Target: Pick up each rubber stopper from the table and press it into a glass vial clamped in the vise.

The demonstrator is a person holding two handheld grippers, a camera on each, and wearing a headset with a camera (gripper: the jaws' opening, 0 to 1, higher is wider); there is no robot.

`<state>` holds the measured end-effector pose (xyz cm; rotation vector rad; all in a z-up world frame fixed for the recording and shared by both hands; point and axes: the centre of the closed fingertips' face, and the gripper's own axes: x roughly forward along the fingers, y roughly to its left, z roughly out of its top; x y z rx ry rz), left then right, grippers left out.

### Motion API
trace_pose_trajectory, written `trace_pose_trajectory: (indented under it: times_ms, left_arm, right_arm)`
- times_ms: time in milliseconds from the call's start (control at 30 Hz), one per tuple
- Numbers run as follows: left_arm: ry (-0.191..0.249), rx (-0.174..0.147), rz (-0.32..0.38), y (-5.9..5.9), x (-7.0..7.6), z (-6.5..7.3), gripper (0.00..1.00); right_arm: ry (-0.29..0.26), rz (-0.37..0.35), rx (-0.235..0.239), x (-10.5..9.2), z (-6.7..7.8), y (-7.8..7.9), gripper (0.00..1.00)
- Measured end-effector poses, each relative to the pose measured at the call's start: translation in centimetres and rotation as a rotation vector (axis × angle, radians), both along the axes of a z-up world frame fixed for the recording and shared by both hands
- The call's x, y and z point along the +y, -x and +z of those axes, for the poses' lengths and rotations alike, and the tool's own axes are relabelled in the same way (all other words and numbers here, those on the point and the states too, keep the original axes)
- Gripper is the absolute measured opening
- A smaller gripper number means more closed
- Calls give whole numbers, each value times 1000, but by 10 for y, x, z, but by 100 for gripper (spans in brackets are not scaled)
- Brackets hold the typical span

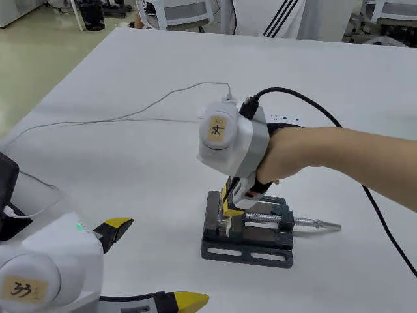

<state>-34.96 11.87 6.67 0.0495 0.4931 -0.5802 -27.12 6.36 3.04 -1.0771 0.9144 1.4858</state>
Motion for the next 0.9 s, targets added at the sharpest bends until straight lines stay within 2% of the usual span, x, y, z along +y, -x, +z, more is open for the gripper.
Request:
trace_pose_trajectory:
  times_ms: [100, 233, 467, 567, 633, 767, 833, 900]
  left_arm:
    - [-2, -2, -3, -2, 1, 0, 96]
    - [-7, -1, -13, -2, 1, -1, 96]
    - [-11, -6, -25, -5, 0, 0, 96]
    - [-14, -6, -30, -5, -1, -1, 96]
    - [-14, -6, -33, -6, -1, -1, 96]
    - [-15, -5, -39, -6, -1, -2, 96]
    - [-12, -4, -43, -6, -2, -3, 96]
    - [-13, -5, -45, -6, -2, -3, 96]
  right_arm:
    - [-37, -15, -6, 0, 0, 0, 0]
    - [-80, -64, 16, 0, 1, -1, 0]
    - [-127, -113, 38, -1, 1, -2, 0]
    - [-140, -117, 48, -8, 1, 2, 0]
    - [-182, -134, 85, -10, 3, 10, 7]
    - [-197, -160, 70, -26, 0, 15, 23]
    - [-220, -192, 74, -35, 0, 19, 27]
    - [-274, -227, 68, -39, 4, 21, 32]
